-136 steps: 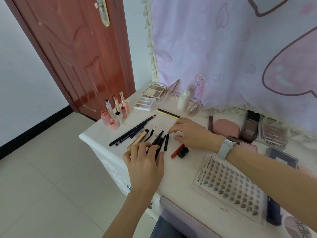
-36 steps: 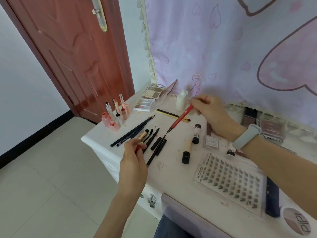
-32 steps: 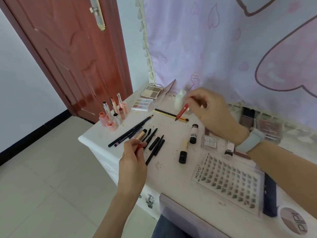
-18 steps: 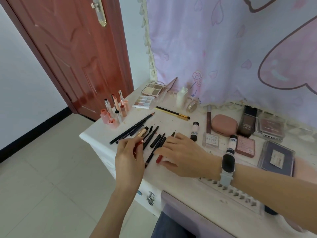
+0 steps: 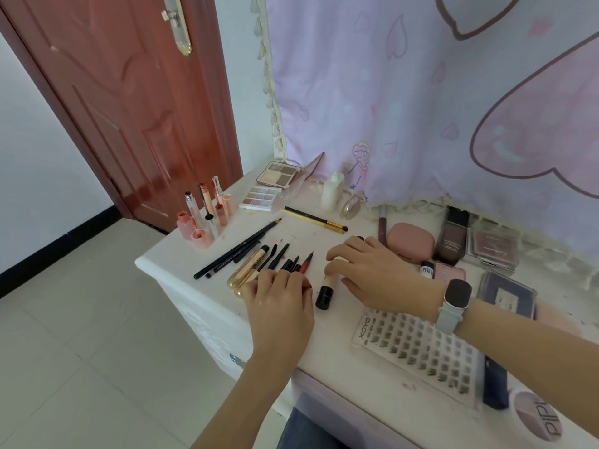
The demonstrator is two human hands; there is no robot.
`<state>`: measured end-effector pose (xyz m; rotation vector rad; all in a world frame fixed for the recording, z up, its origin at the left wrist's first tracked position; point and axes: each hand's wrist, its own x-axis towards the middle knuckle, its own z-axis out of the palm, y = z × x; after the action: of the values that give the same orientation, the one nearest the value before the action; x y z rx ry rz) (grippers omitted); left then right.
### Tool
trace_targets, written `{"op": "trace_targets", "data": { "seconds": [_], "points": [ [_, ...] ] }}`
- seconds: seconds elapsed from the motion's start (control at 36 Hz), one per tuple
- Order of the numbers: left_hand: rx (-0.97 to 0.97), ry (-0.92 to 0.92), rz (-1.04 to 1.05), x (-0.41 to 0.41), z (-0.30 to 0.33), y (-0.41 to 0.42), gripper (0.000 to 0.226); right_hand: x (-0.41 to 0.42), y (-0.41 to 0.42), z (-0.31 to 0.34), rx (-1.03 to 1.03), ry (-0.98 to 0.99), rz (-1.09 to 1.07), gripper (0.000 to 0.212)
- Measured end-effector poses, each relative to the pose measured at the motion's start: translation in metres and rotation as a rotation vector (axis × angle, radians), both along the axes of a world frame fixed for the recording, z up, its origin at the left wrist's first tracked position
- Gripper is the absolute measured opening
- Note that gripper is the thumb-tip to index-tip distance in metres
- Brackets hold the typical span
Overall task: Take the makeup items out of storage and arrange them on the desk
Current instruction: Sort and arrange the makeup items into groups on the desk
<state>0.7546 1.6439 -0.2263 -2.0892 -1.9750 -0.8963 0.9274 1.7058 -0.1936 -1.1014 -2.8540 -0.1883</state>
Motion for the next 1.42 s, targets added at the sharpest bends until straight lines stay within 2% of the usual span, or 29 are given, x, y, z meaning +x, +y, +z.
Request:
{"op": "trace_targets", "data": {
  "seconds": [0.22, 0.33, 0.39, 0.47, 0.58, 0.64, 0.67, 0.75, 0.86, 0.97, 1.14, 1.28, 1.42],
  "points": [
    [0.023, -0.003, 0.073, -0.005, -0.010, 0.003, 0.016, 0.001, 0.006, -0.005, -0.009, -0.111, 0.086, 0.030],
    [0.098, -0.140, 0.008, -0.007, -0.009, 0.002, 0.008, 0.007, 0.006, -0.004, -0.026, -0.042, 0.090, 0.026],
    [0.075, -0.282, -0.098, -0.007, -0.003, 0.000, 0.020, 0.010, 0.006, -0.001, -0.113, 0.070, 0.028, 0.024],
    [-0.068, -0.508, -0.293, -0.006, 0.006, -0.002, 0.028, 0.012, -0.001, 0.008, -0.440, 0.375, -0.119, 0.020],
    [-0.136, -0.515, -0.440, 0.000, 0.004, -0.001, 0.035, 0.013, -0.017, 0.017, -0.779, 0.855, -0.260, 0.011],
    [-0.129, -0.496, -0.462, 0.006, 0.002, 0.001, 0.035, 0.014, -0.022, 0.021, -0.854, 1.066, -0.329, 0.004],
    [-0.125, -0.503, -0.474, 0.010, 0.002, 0.002, 0.034, 0.014, -0.024, 0.023, -0.856, 1.118, -0.370, 0.002],
    [-0.117, -0.615, -0.496, 0.021, 0.003, 0.004, 0.026, 0.015, -0.029, 0.028, -0.830, 1.209, -0.462, 0.014],
    [-0.136, -0.707, -0.507, 0.029, 0.004, 0.007, 0.002, 0.012, -0.032, 0.032, -0.774, 1.246, -0.546, 0.024],
    [-0.144, -0.786, -0.540, 0.030, 0.002, 0.009, 0.019, 0.006, -0.035, 0.034, -0.707, 1.193, -0.634, 0.023],
    [-0.253, -0.952, -0.535, 0.028, 0.004, 0.011, 0.027, -0.007, -0.043, 0.031, -0.613, 1.173, -0.709, 0.023],
    [-0.330, -1.103, -0.528, 0.023, 0.007, 0.016, 0.041, -0.020, -0.046, 0.024, -0.469, 1.169, -0.614, 0.009],
    [-0.292, -1.172, -0.540, 0.024, 0.008, 0.016, 0.041, -0.021, -0.043, 0.026, -0.352, 1.131, -0.575, 0.015]
  ]
}}
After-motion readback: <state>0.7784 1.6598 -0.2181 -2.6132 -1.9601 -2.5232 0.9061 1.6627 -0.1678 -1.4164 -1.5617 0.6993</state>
